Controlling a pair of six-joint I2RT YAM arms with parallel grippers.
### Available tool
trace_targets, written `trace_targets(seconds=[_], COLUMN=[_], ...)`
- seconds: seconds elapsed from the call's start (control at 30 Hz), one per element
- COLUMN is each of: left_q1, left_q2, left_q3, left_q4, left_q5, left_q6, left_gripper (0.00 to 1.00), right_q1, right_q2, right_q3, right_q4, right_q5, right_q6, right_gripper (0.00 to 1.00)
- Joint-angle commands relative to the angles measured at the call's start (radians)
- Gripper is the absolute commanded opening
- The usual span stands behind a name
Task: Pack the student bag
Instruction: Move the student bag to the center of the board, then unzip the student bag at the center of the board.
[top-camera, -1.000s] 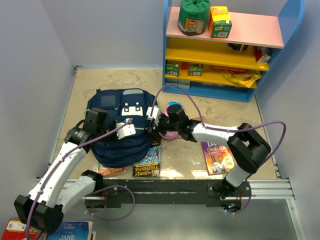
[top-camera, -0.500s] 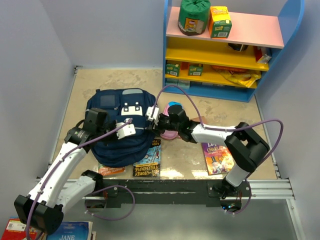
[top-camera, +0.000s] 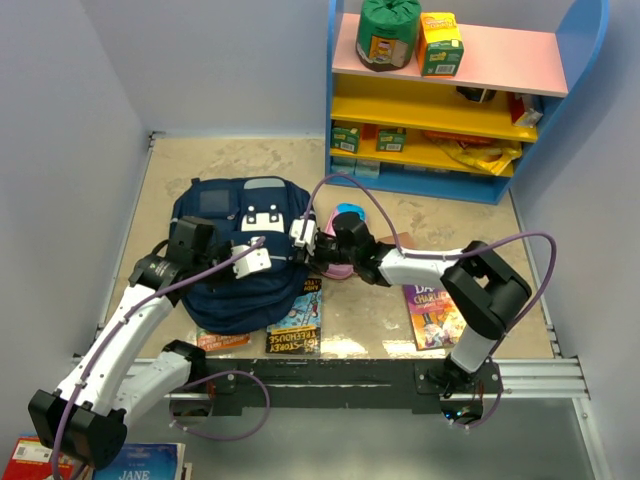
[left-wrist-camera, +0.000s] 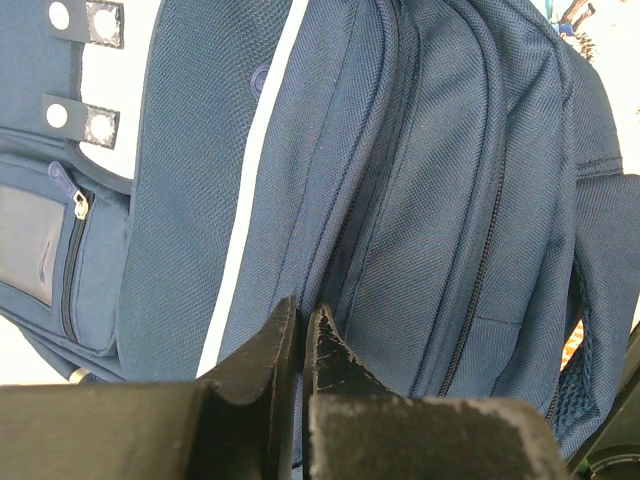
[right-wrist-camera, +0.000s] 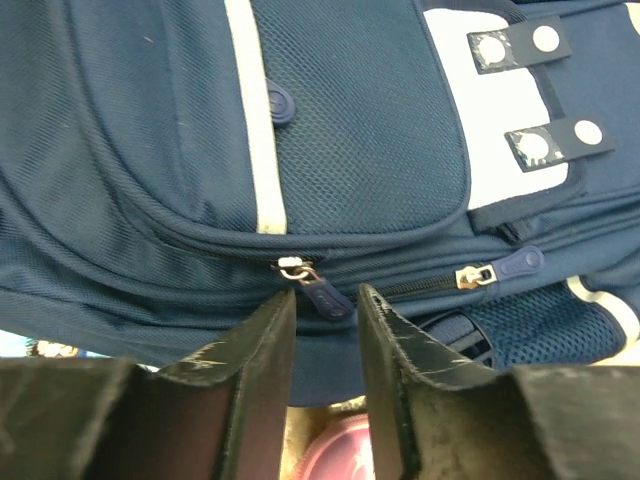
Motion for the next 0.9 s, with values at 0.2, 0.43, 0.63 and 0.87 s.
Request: trace_targets(seconds=[0.2, 0.43, 0.63, 0.87], left_q1=[0.005, 0.005, 0.005, 0.003], left_q2=[-0.022, -0.022, -0.020, -0.011], left_q3=[-0.001, -0.005, -0.010, -0.013], left_q4=[0.070, 0.070, 0.075, 0.099], left_q5=[-0.041, -0.055, -0.066, -0.035], left_q6=[-0.026, -0.026, -0.023, -0.054], left_gripper=[0.00, 0.00, 0.00, 0.00], right_q1=[0.050, 0.055, 0.055, 0.056], right_q2=[-0.068, -0.149, -0.152, -0.158], right_q3=[-0.038, -0.086, -0.077, -0.081], right_q4=[0.110, 0.098, 0.070, 0.041], right_q5=[-0.024, -0.003, 0.006, 0.023], right_q6=[0.045, 0.046, 0.028, 0.126], right_gripper=[0.18, 0.00, 0.00, 0.00])
